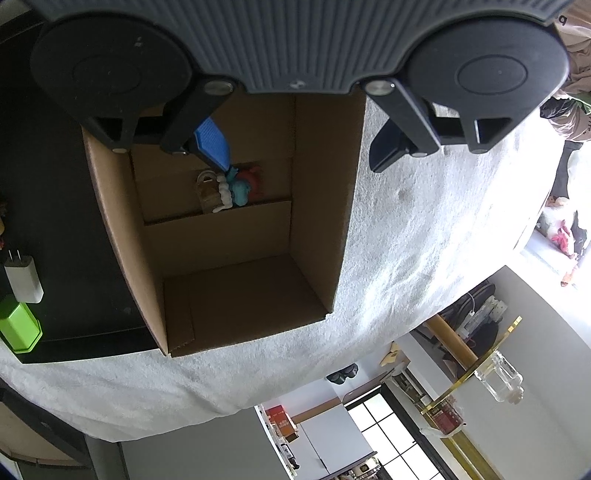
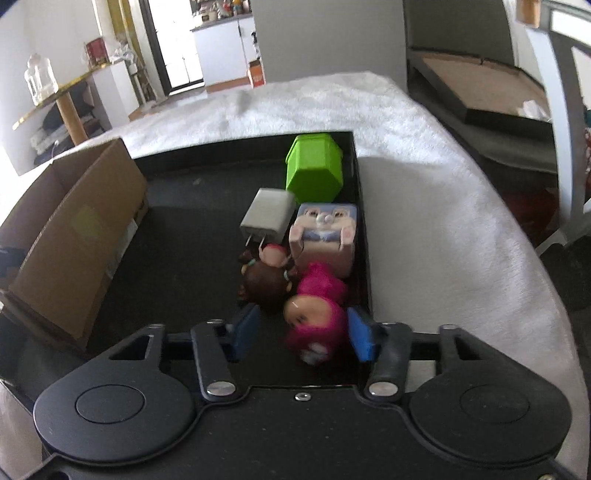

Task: Organize rigid objects
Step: 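Move the right tool back over the toys and grasp the pink figure, then lift the pink figure into the box and open the right gripper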

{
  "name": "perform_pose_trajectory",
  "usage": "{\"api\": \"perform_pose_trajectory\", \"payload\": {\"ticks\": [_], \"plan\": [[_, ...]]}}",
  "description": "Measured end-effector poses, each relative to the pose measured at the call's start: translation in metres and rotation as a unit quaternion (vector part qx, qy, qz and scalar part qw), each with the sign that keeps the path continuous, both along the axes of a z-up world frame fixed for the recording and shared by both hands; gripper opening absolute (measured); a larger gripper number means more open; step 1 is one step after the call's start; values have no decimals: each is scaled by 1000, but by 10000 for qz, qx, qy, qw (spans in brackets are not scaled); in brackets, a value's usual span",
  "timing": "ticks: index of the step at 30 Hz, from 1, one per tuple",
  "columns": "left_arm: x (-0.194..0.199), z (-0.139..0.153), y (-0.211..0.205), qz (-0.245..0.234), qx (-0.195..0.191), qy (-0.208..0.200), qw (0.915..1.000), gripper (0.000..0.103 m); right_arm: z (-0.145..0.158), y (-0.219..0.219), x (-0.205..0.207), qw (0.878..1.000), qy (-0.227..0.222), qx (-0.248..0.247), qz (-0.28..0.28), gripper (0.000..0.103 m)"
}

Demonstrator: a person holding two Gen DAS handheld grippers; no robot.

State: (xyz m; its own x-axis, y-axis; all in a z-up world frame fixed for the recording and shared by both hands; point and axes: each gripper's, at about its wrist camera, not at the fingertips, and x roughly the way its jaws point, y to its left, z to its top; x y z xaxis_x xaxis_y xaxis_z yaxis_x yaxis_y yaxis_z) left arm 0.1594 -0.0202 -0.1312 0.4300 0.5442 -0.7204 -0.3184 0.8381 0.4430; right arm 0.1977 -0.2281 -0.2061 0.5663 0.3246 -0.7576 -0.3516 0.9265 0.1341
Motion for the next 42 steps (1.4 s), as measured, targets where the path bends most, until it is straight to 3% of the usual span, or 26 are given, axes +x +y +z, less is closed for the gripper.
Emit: {"api": "perform_pose_trajectory", "payload": {"ticks": [8,33,39,42], "plan": [[-3,3,1,23,-23,-51,10000,82,1,2,-5,10000,-13,-92,-31,40],[-17,5,26,37,-497,-531,9973,81,55,39,-16,9914,-1135,457,462,40],[-22,3,33,7,-636,-678,9957,76,66,55,-18,9874,-1360,541,595,40],[-24,3,37,14,-721,-743,9946,65,70,63,-19,9851,-1452,588,714,40]]}}
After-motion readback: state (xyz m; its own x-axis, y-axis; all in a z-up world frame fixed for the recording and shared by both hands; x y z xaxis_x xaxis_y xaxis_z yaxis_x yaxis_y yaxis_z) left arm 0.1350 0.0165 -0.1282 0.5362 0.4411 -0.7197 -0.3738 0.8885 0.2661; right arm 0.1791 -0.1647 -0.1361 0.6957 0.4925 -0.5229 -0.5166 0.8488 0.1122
